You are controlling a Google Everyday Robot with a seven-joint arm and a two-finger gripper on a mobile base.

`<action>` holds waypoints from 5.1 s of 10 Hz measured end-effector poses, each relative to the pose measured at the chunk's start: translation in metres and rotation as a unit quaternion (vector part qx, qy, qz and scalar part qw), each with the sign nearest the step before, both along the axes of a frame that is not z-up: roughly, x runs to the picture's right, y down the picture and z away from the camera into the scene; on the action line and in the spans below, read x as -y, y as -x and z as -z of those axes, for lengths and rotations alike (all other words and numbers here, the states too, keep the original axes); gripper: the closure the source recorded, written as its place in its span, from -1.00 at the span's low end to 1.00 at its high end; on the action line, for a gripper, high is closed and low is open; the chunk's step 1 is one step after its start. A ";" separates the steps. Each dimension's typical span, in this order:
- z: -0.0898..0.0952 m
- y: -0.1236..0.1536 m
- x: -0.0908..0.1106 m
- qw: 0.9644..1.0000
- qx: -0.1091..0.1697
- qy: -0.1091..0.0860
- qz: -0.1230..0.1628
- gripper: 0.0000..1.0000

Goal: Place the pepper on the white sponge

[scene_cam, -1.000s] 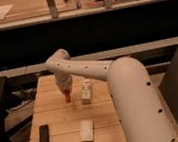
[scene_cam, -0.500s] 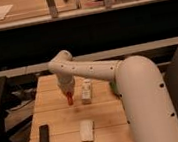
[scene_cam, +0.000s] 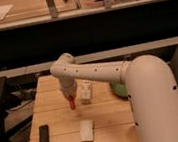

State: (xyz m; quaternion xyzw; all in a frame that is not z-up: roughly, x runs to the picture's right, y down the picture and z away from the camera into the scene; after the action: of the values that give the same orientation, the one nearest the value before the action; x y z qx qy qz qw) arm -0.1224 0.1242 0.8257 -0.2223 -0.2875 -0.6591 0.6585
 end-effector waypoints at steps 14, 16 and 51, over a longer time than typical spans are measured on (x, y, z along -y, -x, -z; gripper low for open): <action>0.041 -0.032 -0.071 0.998 0.045 -0.004 0.036 1.00; 0.043 -0.033 -0.078 0.998 0.052 -0.005 0.041 1.00; 0.053 -0.047 -0.113 0.992 0.100 -0.007 0.071 0.52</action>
State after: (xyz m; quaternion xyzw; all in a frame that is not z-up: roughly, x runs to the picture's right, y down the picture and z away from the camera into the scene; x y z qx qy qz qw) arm -0.0754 0.2370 0.7731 -0.1706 -0.3305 -0.7250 0.5797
